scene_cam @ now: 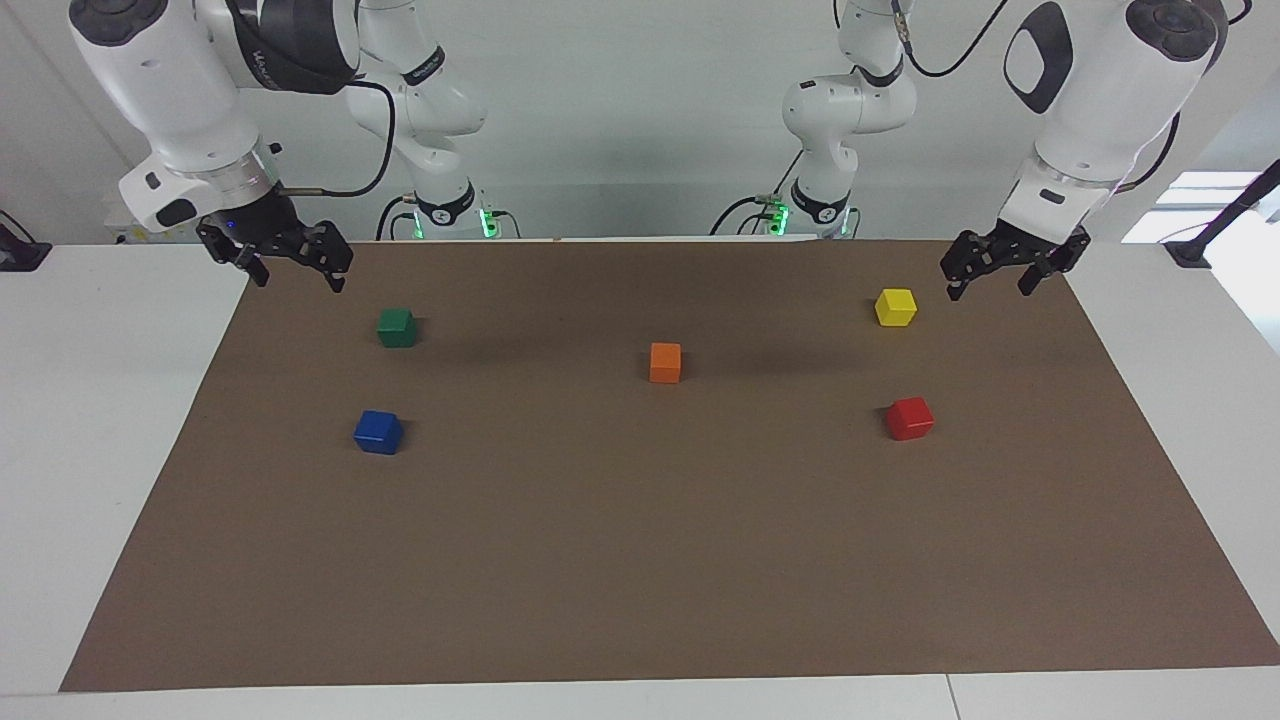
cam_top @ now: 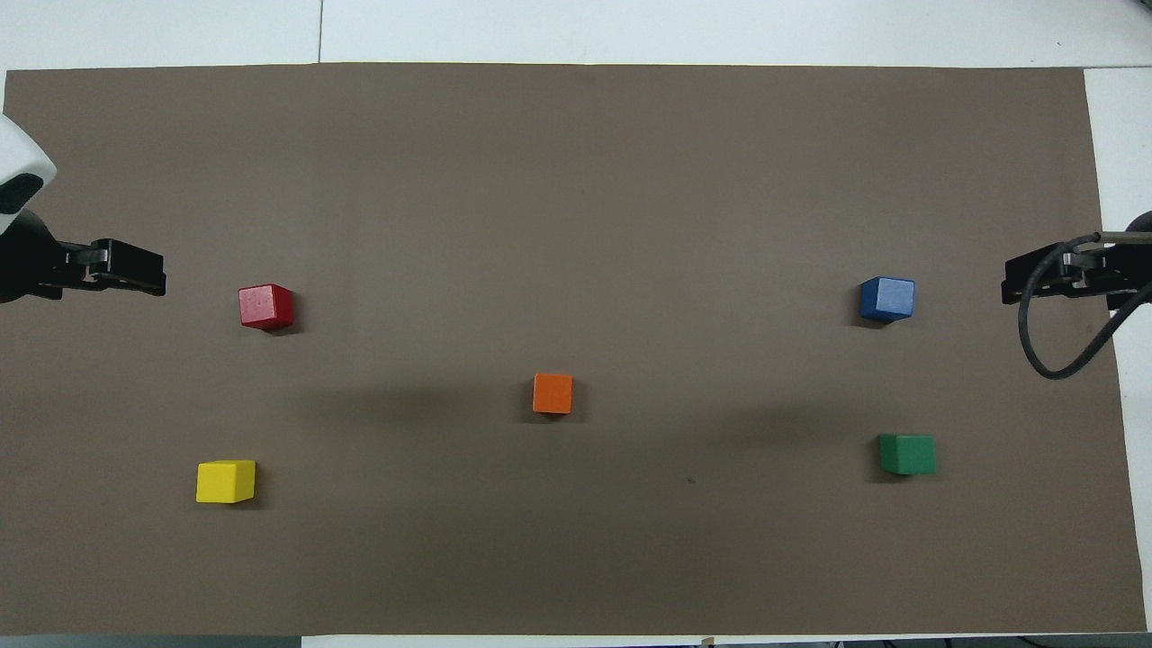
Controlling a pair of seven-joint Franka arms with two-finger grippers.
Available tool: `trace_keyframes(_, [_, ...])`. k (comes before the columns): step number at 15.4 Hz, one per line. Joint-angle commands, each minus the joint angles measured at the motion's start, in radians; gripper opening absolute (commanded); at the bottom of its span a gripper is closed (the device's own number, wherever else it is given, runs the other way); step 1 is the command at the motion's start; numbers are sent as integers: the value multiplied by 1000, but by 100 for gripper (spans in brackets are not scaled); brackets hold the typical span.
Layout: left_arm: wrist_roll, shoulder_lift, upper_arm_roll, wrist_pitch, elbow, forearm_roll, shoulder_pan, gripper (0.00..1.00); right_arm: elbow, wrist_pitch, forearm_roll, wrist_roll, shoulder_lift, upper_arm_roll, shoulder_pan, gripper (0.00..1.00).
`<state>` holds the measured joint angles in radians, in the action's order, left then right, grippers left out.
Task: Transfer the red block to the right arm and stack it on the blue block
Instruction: 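Reach the left gripper down to the red block and grasp it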
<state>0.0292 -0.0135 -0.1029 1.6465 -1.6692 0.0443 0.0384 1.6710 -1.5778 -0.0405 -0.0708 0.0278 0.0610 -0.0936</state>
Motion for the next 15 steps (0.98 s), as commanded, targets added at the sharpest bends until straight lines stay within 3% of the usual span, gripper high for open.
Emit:
trace_keyframes(1, [-22,-14,-3,18,-21,-15,11,100,0,10,19,28,3,11,-20,100])
trace_keyframes(5, [-15,-19,0,6,-24,-15,12,100,0,10,19,28,3,11,-20,100])
trace_keyframes(8, [11,-45,2,35,-92,-15,11,100,0,10,21,28,3,11,-20,100])
trace_keyframes(13, [12,10,2,192,-173,-15,2,100,0,10,19,28,3,11,-20,100])
trace_keyframes(15, [35,21,2,341,-287,-15,0,100,0,10,19,28,3,11,-20,100])
